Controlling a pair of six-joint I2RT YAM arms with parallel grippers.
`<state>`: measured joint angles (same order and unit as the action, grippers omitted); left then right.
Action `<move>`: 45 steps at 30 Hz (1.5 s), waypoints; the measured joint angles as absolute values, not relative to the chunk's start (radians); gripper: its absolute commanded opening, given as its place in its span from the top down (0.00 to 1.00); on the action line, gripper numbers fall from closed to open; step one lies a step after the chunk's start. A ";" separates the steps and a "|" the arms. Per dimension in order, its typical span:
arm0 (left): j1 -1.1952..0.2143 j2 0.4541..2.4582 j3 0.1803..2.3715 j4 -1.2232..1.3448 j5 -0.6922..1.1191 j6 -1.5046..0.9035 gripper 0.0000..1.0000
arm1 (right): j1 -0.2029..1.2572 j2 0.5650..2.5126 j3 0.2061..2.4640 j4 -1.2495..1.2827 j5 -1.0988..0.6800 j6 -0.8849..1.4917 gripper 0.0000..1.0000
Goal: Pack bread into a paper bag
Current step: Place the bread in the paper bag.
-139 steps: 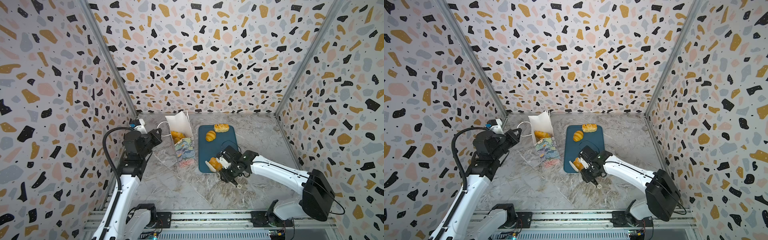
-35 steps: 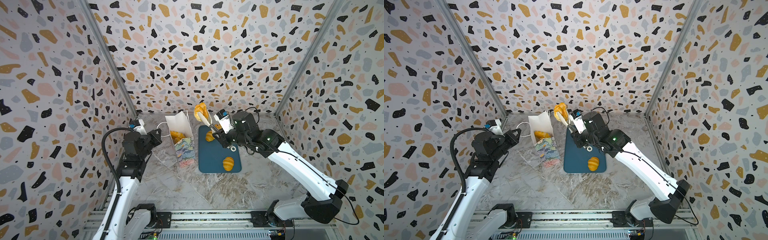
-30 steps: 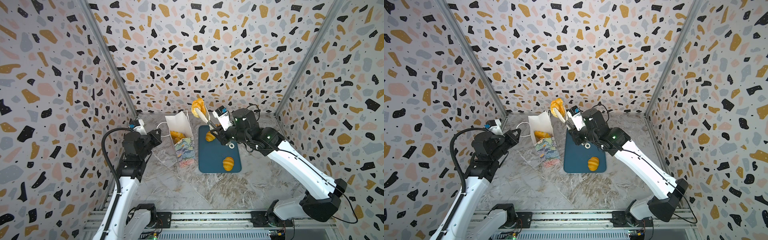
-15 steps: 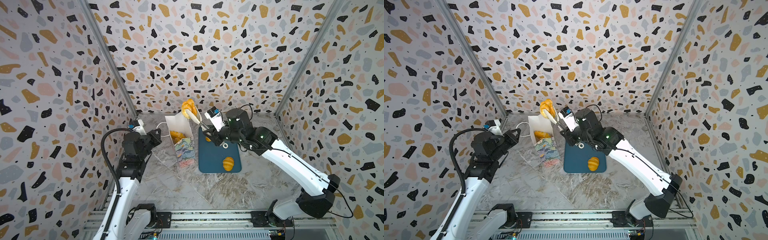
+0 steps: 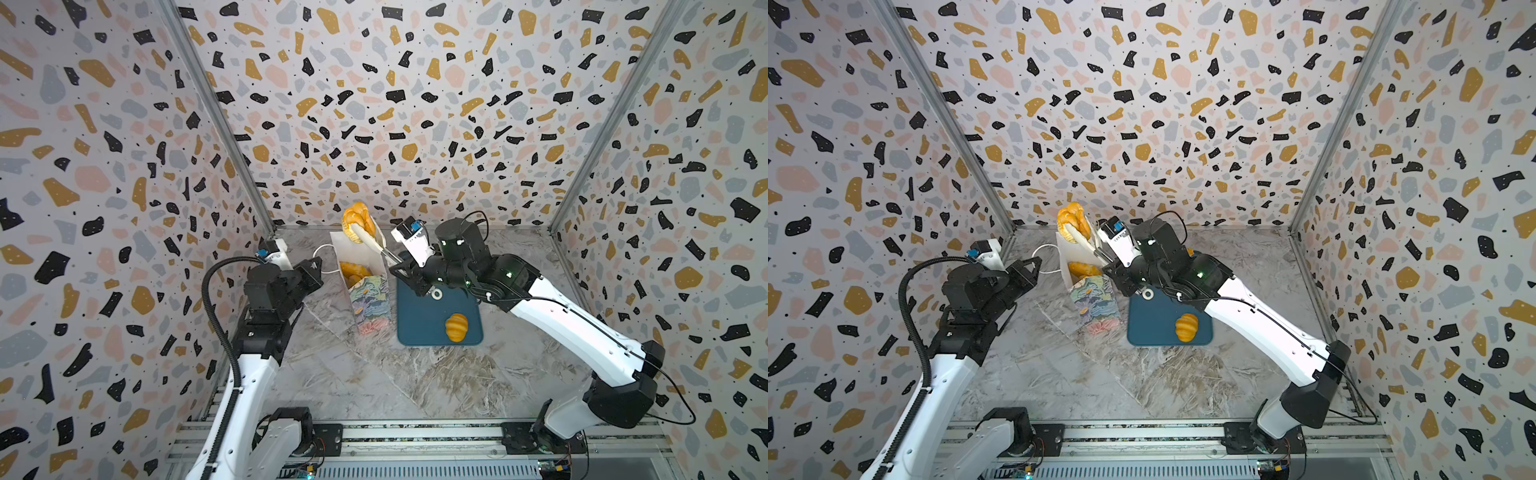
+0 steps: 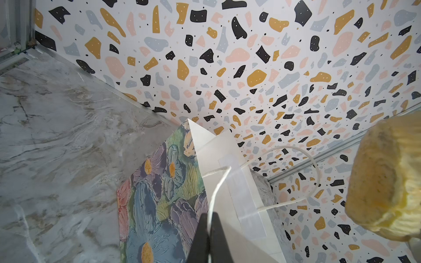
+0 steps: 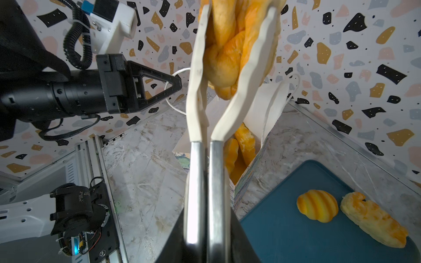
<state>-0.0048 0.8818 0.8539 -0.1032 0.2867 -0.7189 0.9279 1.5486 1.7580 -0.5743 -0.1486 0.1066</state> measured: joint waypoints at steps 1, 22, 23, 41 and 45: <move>-0.005 0.882 0.854 -0.103 0.287 -0.719 1.00 | 0.932 1.555 1.758 -0.575 -0.150 0.107 0.78; -0.005 0.868 0.854 -0.104 0.287 -0.719 1.00 | 0.956 1.668 1.774 -0.686 -0.111 0.112 0.65; -0.005 0.868 0.854 -0.104 0.287 -0.719 1.00 | 0.956 1.669 1.774 -0.690 -0.108 0.113 0.63; -0.005 0.857 0.854 -0.105 0.287 -0.719 1.00 | 0.956 1.667 1.775 -0.692 -0.067 0.123 0.47; -0.005 0.855 0.849 -0.103 0.287 -0.719 1.00 | 0.956 1.655 1.776 -0.675 -0.060 0.125 0.48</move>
